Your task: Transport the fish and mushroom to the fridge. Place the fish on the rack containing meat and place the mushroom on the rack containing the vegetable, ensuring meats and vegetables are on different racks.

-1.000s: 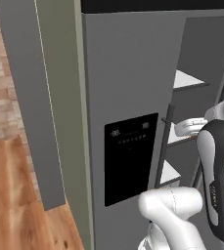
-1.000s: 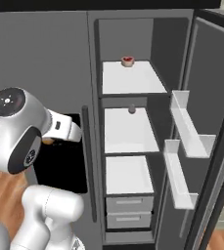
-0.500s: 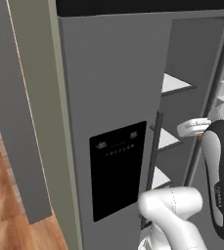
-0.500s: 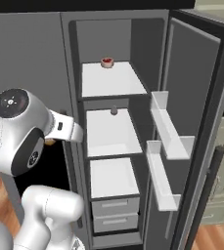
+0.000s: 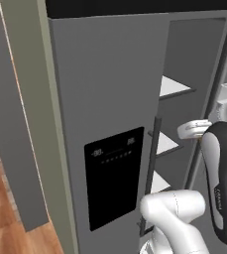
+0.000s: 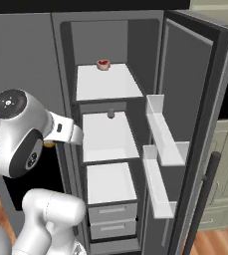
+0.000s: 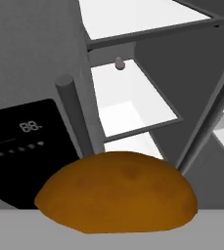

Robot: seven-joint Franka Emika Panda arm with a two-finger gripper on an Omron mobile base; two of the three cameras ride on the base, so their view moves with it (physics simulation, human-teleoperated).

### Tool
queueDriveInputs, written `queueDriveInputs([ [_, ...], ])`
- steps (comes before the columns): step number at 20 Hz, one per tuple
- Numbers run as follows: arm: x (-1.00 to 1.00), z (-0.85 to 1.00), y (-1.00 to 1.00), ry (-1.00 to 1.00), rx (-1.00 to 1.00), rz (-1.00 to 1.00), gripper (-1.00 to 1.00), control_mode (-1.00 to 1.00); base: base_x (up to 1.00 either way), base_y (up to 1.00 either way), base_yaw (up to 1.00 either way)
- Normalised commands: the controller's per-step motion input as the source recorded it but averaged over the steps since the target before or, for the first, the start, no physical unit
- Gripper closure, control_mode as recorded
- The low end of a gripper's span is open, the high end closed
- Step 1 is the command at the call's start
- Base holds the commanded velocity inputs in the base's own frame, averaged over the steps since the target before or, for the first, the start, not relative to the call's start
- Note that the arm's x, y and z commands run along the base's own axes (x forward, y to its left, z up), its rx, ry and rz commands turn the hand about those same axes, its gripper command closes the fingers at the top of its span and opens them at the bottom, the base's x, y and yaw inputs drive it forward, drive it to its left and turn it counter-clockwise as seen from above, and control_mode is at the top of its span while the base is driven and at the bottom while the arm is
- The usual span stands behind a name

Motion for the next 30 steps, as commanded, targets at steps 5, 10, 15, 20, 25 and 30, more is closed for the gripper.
queueDriveInputs([
  [5, 0.0, 0.0, 0.0, 0.0, 0.0, 0.0, 1.0, 1.0, -0.05, -0.44, -0.06],
  [10, 0.0, 0.0, 0.0, 0.0, 0.0, 0.0, 1.0, 1.0, 0.73, -0.03, -0.02],
  [15, 0.0, 0.0, 0.0, 0.0, 0.0, 0.0, 1.0, 1.0, 0.94, -0.07, 0.0],
  [20, 0.0, 0.0, 0.0, 0.0, 0.0, 0.0, 1.0, 1.0, 0.81, 0.0, 0.17],
  [25, 0.0, 0.0, 0.0, 0.0, 0.0, 0.0, 1.0, 1.0, 0.61, -0.01, 0.2],
  [30, 0.56, -0.45, -0.02, 0.0, 0.0, 0.04, 1.0, -1.0, 0.15, 0.0, 0.02],
])
